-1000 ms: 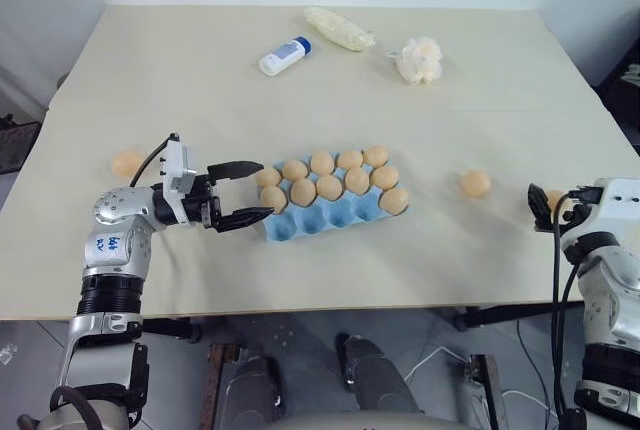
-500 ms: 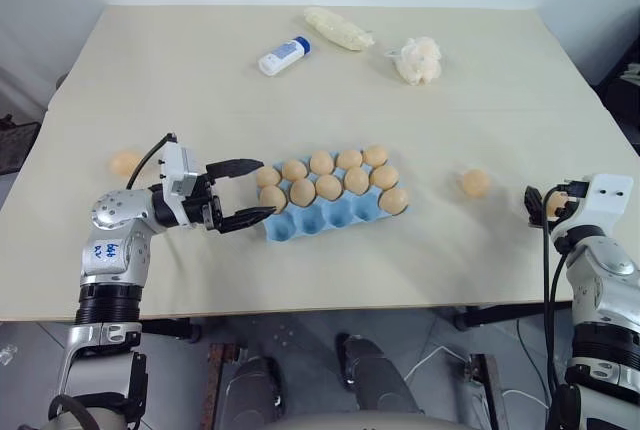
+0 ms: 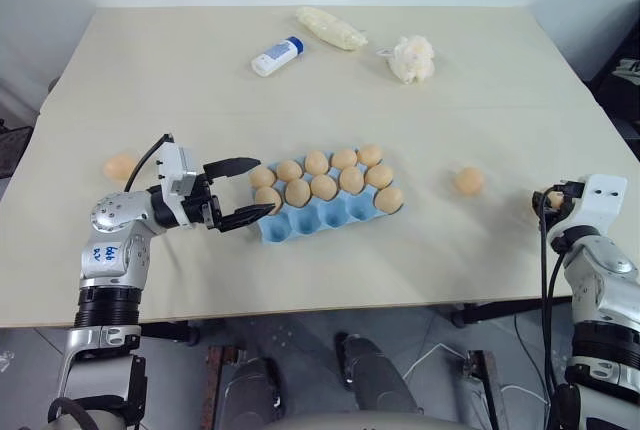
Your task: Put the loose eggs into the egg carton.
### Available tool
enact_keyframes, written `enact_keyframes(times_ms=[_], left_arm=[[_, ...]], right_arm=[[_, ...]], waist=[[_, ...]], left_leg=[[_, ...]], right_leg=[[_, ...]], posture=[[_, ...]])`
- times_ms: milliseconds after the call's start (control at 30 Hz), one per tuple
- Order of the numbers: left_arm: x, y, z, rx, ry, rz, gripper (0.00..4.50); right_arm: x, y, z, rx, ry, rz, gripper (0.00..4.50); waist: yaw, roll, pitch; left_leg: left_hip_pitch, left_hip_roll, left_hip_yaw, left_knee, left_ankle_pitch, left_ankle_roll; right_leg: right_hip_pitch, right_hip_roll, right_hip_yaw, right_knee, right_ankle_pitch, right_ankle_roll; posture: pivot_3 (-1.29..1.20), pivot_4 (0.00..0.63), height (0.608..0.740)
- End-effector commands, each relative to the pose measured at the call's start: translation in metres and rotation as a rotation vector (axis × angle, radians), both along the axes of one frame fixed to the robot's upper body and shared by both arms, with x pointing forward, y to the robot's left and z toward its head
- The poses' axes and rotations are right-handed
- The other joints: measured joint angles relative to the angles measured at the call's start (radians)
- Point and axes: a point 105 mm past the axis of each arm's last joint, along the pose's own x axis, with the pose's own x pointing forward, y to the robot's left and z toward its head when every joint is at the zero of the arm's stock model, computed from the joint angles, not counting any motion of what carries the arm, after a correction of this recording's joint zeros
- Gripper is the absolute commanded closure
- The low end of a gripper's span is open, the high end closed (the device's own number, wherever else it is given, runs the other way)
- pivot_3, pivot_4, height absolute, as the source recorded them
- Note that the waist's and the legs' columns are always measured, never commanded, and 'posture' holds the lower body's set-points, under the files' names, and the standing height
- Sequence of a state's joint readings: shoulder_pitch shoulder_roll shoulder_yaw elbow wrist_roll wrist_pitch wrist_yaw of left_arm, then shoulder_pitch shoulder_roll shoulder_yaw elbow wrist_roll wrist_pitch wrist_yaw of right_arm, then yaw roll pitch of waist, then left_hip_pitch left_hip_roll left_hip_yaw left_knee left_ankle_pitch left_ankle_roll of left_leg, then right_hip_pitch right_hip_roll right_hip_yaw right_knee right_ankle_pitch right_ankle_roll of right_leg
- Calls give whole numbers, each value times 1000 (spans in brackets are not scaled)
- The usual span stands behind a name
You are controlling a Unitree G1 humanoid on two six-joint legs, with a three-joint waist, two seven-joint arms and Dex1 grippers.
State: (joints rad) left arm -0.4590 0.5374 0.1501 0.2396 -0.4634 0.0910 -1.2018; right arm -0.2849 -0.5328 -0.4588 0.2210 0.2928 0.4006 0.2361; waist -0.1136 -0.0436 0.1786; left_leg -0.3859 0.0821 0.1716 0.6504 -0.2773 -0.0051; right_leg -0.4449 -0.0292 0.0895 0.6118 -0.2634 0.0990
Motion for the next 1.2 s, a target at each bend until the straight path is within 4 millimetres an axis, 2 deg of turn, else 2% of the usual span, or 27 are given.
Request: enact_keyframes(times_ms=[33,167,267,467,600,667,700,800,1167,1200], left_arm=[[-5,4,14,-11,-61,11,0],[-8,7,15,-12,-58,21,0],[-10,11,14,-8,-54,28,0],[-11,17,10,4,-45,48,0],[-12,20,8,9,-44,55,0],[-14,21,7,15,-42,57,0],[-15,22,7,17,-41,59,0],[-20,25,5,24,-35,68,0],[-29,29,5,21,-35,110,0],[-29,29,5,21,-35,112,0]], right_arm=[[-1,21,53,-36,-142,101,2989],[-5,70,85,-23,-196,301,2989],[-11,114,98,-33,-197,480,2989],[-22,189,96,-77,-131,849,2989],[-21,227,86,-68,-90,994,2989],[-20,237,79,-73,-73,1033,2989],[-20,242,76,-80,-62,1056,2989],[-21,252,64,-96,-15,1115,2989],[-10,269,49,-127,35,1168,2989],[-10,270,49,-129,38,1172,2302]], waist=[[-1,0,0],[1,1,0],[3,1,0],[5,1,0],[4,0,0],[5,0,0],[4,0,0],[5,0,0],[4,0,0],[4,0,0]], left_leg=[[0,0,0,0,0,0],[0,1,0,0,0,0],[0,1,-1,-1,0,0],[-1,0,-1,-1,0,0],[-2,1,0,-2,-1,1],[-2,1,0,-2,-1,0],[-2,1,0,-2,-1,0],[-3,1,0,-2,-1,0],[-3,1,0,-2,-1,0],[-3,1,0,-2,-1,-1]], right_leg=[[0,0,0,0,0,0],[0,0,-1,0,0,0],[0,1,-1,0,0,0],[0,0,-2,-3,-1,-2],[-1,0,-2,-4,-1,-2],[-1,0,-3,-4,-3,-5],[-1,0,-3,-4,-6,-10],[-2,0,-4,-4,-6,-10],[-2,0,-4,-2,-6,-12],[-2,0,-4,-2,-7,-12]], posture=[[0,150,740],[0,150,740],[0,150,740],[0,150,740],[0,150,740],[0,150,740],[0,150,740],[0,150,740],[0,150,740],[0,150,740]])
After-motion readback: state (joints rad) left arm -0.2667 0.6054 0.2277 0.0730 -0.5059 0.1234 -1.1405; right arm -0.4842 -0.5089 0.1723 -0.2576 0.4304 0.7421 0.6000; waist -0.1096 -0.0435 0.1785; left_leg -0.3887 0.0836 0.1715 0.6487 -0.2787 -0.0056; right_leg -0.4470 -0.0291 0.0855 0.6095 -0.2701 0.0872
